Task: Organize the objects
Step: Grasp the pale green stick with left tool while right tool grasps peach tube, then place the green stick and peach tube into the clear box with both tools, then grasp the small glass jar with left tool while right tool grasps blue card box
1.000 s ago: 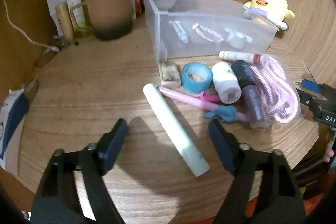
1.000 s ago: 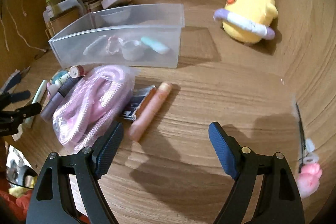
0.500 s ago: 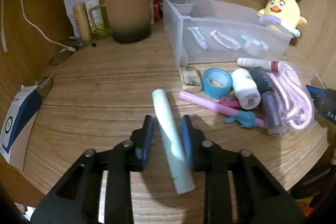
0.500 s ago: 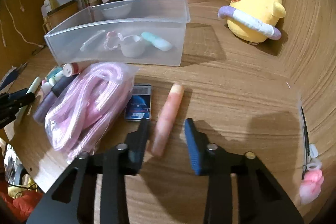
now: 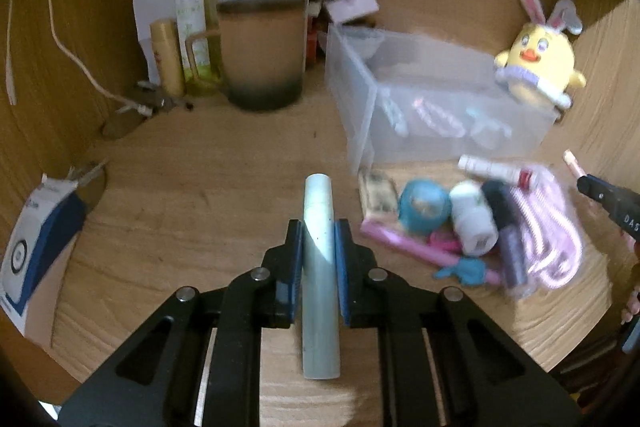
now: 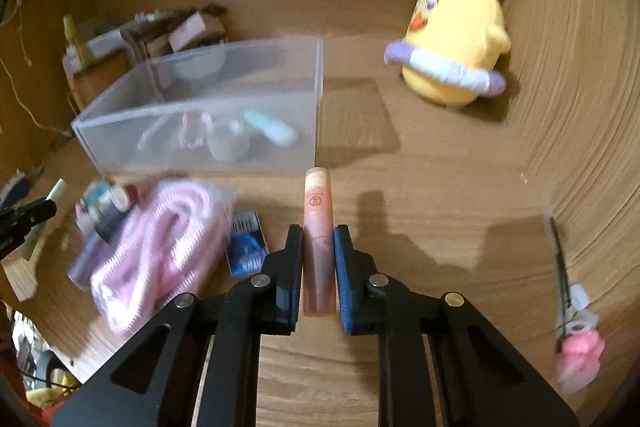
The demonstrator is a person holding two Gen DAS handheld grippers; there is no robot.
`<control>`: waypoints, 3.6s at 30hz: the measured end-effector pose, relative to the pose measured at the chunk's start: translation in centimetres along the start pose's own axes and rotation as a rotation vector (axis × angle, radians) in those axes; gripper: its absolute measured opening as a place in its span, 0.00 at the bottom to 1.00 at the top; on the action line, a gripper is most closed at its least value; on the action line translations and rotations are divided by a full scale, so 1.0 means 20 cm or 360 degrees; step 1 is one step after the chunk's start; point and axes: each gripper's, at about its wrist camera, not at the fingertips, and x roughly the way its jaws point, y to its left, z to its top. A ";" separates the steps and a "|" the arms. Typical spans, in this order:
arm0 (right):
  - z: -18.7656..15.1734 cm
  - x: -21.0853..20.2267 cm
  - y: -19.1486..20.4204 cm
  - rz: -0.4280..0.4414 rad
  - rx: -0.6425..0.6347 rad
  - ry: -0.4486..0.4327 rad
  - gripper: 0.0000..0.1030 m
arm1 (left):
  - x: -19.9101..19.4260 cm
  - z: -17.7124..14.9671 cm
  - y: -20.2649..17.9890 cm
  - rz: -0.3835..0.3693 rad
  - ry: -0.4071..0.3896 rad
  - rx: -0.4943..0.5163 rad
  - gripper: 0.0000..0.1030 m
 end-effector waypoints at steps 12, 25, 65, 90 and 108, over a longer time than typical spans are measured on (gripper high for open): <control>0.26 -0.12 0.09 0.0022 -0.0059 -0.0272 0.13 | -0.10 0.30 -0.04 -0.0107 -0.0255 -0.0015 0.15; 0.51 -0.11 0.30 0.0108 -0.0199 -0.0407 0.13 | 0.03 0.57 -0.18 -0.0253 -0.0225 0.0082 0.15; 0.60 0.24 0.52 0.0292 -0.0403 -0.0042 0.45 | 0.16 0.64 -0.26 -0.0187 -0.0111 0.0259 0.88; 0.10 -0.03 0.07 -0.0038 -0.0194 -0.0023 0.63 | 0.24 0.18 -0.05 -0.0060 0.0275 0.0257 0.91; -0.04 0.13 0.15 0.0038 -0.0325 0.0219 0.62 | 0.31 0.14 -0.13 -0.0070 0.0311 0.0327 0.69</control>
